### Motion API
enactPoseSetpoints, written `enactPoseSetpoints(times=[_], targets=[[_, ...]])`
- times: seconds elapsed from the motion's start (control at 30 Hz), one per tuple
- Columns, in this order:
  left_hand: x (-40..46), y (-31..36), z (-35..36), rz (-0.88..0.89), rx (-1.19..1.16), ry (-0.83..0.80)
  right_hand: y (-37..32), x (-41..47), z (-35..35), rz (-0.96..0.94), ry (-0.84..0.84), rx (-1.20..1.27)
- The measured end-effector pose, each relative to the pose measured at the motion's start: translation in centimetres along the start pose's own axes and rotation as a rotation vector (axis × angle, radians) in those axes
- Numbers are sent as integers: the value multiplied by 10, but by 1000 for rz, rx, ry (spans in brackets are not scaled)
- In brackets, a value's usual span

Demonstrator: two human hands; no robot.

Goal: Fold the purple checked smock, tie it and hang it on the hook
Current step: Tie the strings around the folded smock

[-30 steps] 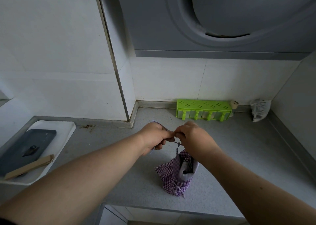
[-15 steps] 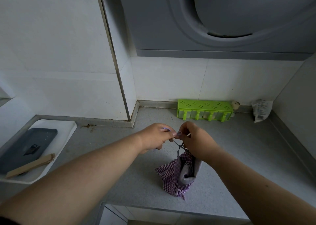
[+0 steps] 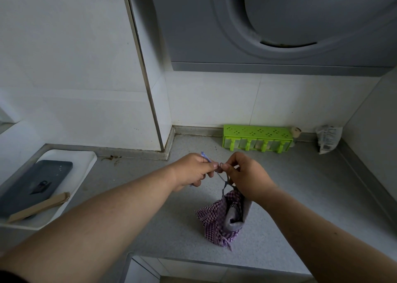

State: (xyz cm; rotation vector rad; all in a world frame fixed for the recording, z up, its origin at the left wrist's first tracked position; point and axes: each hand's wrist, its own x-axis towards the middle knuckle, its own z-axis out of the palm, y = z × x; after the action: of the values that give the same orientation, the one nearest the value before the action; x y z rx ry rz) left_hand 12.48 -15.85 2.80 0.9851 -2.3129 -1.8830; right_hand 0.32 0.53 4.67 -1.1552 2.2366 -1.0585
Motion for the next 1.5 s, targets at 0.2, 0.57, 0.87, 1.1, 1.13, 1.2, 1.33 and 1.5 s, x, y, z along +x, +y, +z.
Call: enactPoseSetpoints(times=[0.2, 0.57, 0.87, 1.1, 1.13, 1.2, 1.33, 1.5], targets=[[-1, 2, -21, 4, 104, 238, 1, -5, -5, 46, -167, -60], [3, -1, -28, -17, 352, 484, -4, -9, -11, -74, -317, -233], [-17, 14, -15, -93, 11, 220, -4, -3, -3, 76, -292, 98], [-19, 20, -4, -141, 157, -118, -2, 0, -7, 57, -369, 233], [-18, 20, -4, -148, 270, -185, -3, 0, -7, 28, -383, 197], [-17, 21, -4, -169, 505, -330, -5, 0, -9, -25, -393, 144], [-15, 28, -1, -224, 880, -296, -14, 3, -16, -130, -342, -57], [-20, 42, 3, -43, 805, -255, -25, 7, -23, -230, -264, -93]])
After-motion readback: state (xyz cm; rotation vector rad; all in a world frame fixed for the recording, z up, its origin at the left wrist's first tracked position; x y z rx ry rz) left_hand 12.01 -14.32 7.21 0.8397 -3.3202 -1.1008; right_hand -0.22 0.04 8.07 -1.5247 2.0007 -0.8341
